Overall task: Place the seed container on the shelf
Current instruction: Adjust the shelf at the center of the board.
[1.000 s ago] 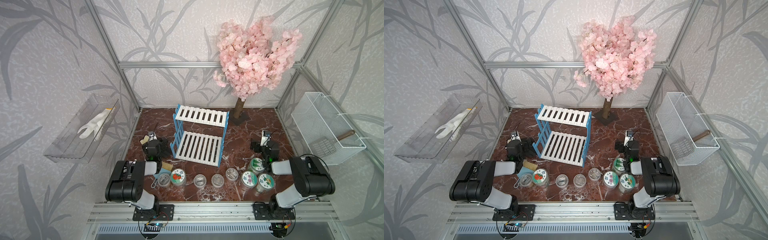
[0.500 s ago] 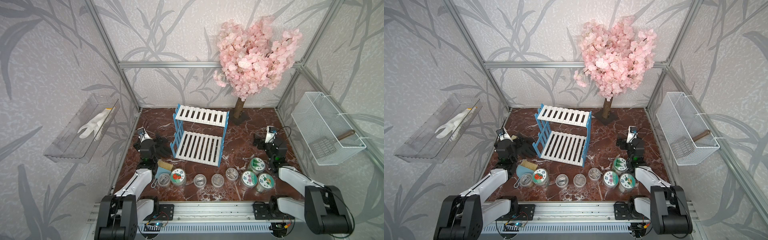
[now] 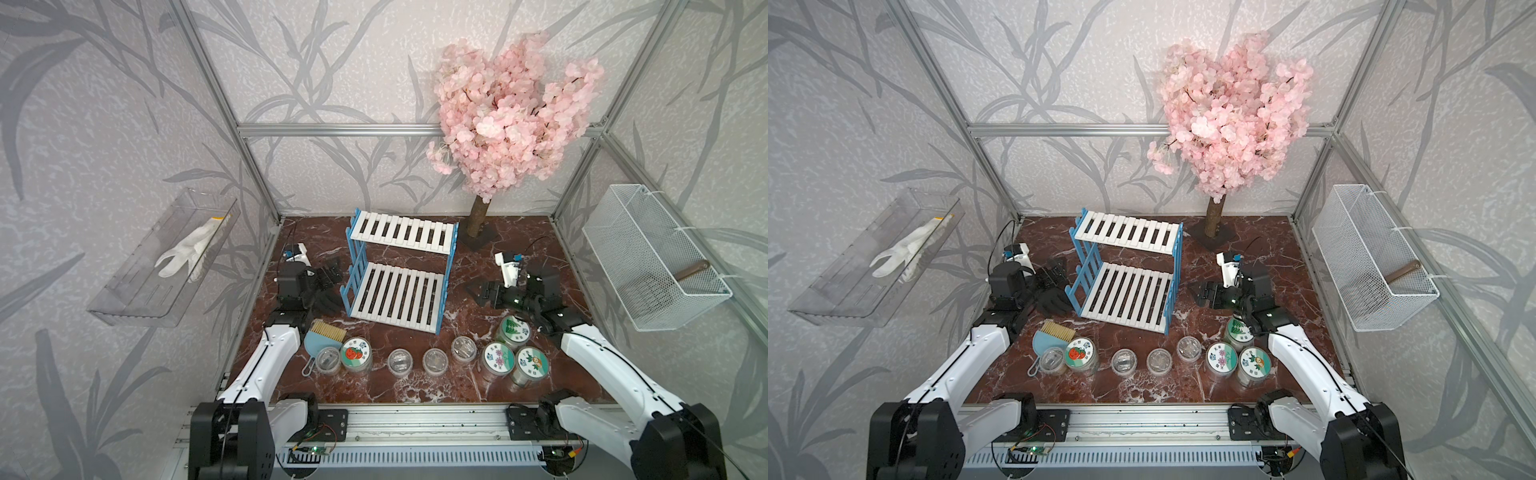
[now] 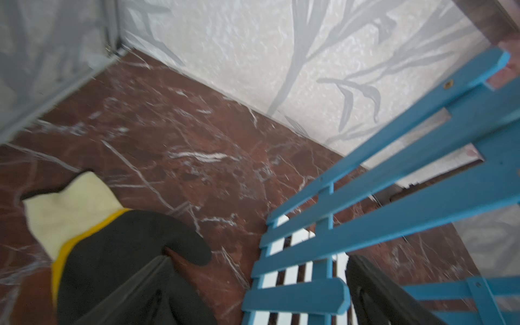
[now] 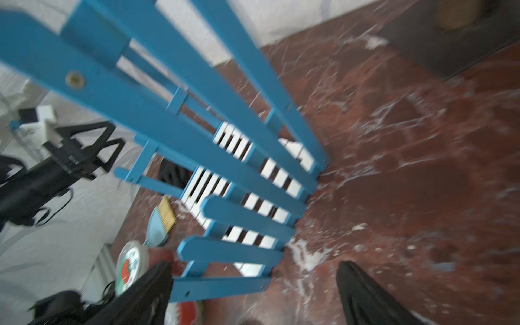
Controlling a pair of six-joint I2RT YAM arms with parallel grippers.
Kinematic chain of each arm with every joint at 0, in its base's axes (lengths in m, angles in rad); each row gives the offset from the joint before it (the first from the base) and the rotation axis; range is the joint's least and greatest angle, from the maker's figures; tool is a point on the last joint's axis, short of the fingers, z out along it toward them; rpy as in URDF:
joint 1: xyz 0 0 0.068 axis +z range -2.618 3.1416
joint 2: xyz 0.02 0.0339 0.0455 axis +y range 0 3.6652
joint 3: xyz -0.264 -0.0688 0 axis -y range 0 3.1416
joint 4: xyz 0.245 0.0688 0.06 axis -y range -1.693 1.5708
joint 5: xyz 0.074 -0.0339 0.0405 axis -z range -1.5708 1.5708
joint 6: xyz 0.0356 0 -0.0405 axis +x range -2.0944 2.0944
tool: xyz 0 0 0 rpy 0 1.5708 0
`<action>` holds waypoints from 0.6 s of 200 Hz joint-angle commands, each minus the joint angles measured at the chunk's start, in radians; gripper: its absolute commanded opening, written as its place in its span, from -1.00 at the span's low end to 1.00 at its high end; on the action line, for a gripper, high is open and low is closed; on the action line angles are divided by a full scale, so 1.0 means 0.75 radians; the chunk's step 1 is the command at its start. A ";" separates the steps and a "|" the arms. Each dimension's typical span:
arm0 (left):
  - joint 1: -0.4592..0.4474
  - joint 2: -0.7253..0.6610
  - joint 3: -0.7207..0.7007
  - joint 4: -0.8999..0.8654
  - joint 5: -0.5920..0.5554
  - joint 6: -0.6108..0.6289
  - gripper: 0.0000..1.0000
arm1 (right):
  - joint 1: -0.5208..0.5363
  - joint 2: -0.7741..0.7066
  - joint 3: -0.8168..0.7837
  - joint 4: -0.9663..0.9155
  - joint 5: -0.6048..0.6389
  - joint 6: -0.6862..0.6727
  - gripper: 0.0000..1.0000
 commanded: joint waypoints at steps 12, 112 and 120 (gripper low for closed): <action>-0.047 0.095 0.068 -0.100 0.308 -0.033 0.99 | 0.118 0.105 0.073 -0.012 -0.026 0.144 0.89; -0.377 0.135 0.078 -0.133 0.319 -0.033 0.94 | -0.078 0.242 0.086 0.064 -0.151 0.311 0.78; -0.412 0.147 0.079 -0.116 0.318 -0.046 0.94 | -0.113 0.244 0.087 0.063 -0.197 0.313 0.73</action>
